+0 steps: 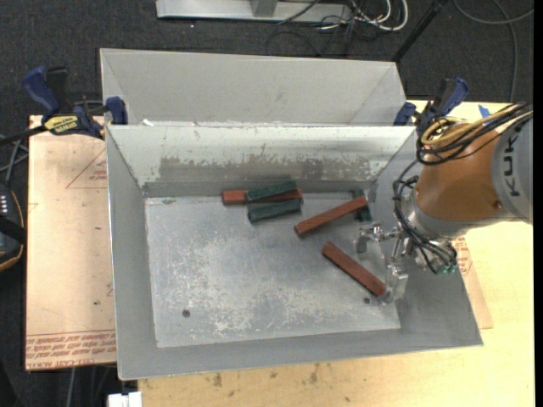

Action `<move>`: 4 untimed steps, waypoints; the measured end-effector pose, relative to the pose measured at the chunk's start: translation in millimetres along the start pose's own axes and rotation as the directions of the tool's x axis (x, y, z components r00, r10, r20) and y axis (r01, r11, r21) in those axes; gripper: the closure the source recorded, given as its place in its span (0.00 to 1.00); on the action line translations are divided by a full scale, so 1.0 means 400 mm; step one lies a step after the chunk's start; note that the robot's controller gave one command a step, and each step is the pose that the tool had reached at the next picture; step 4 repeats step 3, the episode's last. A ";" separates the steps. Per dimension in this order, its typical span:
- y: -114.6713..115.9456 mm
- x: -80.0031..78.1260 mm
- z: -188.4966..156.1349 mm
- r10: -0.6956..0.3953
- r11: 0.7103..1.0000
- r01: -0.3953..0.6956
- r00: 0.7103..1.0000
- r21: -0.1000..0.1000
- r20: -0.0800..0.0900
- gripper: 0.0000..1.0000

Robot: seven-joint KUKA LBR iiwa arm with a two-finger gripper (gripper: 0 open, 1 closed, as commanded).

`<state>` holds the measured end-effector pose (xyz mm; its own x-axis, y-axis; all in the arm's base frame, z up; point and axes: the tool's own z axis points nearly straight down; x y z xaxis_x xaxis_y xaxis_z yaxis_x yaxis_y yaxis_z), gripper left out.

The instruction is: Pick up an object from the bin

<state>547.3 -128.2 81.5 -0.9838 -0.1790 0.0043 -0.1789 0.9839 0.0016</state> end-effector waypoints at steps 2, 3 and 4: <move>0.023 -0.017 0.029 -0.023 1.000 0.023 1.000 0.001 0.005 1.00; 0.026 -0.099 -0.339 -0.026 1.000 0.026 1.000 0.003 0.010 1.00; 0.026 -0.099 -0.339 -0.026 1.000 0.026 1.000 0.003 0.010 1.00</move>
Offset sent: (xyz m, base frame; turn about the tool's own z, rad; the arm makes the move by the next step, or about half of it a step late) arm 0.0000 0.0000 0.0000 0.0000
